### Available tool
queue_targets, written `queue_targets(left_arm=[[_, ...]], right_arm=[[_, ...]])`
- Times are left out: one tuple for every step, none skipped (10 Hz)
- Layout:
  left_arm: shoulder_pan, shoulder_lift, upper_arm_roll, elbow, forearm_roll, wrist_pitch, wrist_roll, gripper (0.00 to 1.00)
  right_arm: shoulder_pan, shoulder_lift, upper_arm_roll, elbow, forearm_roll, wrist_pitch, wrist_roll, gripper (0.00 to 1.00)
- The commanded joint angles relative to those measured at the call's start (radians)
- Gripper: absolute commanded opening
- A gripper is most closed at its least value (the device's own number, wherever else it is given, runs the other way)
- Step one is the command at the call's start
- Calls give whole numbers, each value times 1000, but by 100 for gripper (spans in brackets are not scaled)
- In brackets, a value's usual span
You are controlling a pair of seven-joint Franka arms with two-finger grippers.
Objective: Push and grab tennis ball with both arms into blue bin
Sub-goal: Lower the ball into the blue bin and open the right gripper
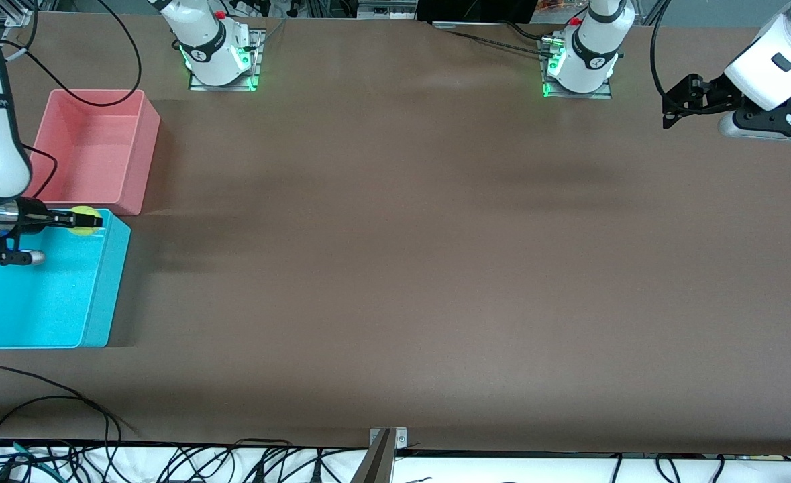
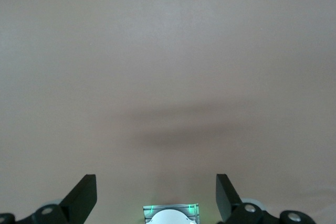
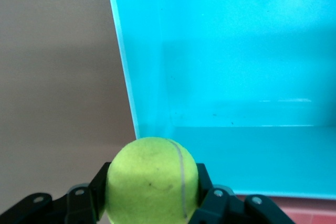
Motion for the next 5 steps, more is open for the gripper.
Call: queue_targets(left_arm=[[39, 15, 16, 21, 8, -14, -12, 100], [39, 15, 14, 21, 10, -14, -12, 100], [39, 17, 14, 21, 10, -14, -12, 100], [39, 15, 14, 21, 12, -14, -12, 100], [39, 17, 14, 21, 12, -14, -9, 100]], right_arm=[[-69, 5, 3, -22, 19, 27, -142, 36], [-72, 16, 3, -22, 19, 44, -157, 36], [-77, 28, 3, -26, 19, 53, -163, 36], [-86, 38, 3, -28, 19, 58, -200, 36], [-93, 51, 3, -29, 20, 76, -241, 36]])
